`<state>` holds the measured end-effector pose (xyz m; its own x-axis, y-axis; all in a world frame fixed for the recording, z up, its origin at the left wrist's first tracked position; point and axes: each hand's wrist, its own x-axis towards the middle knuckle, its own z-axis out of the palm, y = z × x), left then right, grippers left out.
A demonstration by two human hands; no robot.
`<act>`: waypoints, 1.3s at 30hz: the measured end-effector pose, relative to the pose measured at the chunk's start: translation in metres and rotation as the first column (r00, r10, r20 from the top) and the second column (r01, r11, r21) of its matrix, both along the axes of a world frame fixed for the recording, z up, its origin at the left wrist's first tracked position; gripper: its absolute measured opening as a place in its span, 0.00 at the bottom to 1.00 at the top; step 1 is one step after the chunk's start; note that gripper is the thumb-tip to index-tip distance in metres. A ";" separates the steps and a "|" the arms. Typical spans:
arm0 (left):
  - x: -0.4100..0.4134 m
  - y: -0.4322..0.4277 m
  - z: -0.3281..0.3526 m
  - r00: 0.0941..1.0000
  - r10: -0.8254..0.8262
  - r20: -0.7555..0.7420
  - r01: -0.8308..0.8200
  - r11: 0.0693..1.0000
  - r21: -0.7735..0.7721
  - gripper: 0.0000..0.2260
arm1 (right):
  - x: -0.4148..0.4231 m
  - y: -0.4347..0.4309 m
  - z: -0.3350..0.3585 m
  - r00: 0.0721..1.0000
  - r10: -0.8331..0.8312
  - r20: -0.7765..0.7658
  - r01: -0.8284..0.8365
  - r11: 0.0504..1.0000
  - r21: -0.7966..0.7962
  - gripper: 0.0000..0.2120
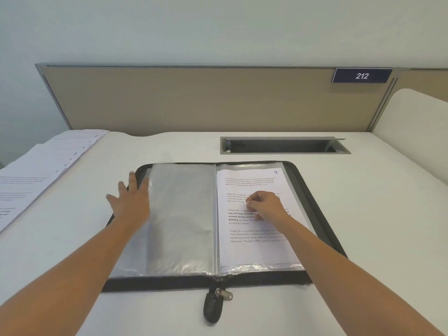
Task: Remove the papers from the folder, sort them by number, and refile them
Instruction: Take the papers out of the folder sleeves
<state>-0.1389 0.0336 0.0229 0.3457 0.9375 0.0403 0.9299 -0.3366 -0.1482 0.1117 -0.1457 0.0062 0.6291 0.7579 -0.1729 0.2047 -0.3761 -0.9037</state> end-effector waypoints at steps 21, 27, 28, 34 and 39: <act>0.139 -0.016 -0.031 0.786 -0.478 0.393 0.588 0.773 -0.237 0.26 | 0.092 0.035 0.001 0.824 0.089 0.559 0.088 0.956 -0.281 0.19; 0.163 0.001 -0.035 0.776 -0.505 0.378 0.613 0.746 -0.259 0.26 | 0.110 0.053 0.002 0.819 0.151 0.553 0.051 0.941 -0.334 0.25; 0.165 0.003 -0.037 0.769 -0.515 0.378 0.621 0.741 -0.256 0.26 | 0.114 0.055 0.002 0.821 0.163 0.547 0.045 0.937 -0.346 0.26; 0.167 0.005 -0.051 0.737 -0.557 0.383 0.642 0.754 -0.140 0.25 | 0.126 0.062 -0.002 0.825 0.194 0.530 0.042 0.915 -0.400 0.28; 0.167 0.007 -0.058 0.725 -0.540 0.428 0.633 0.767 -0.103 0.26 | 0.126 0.064 -0.004 0.815 0.118 0.568 0.051 0.961 -0.273 0.25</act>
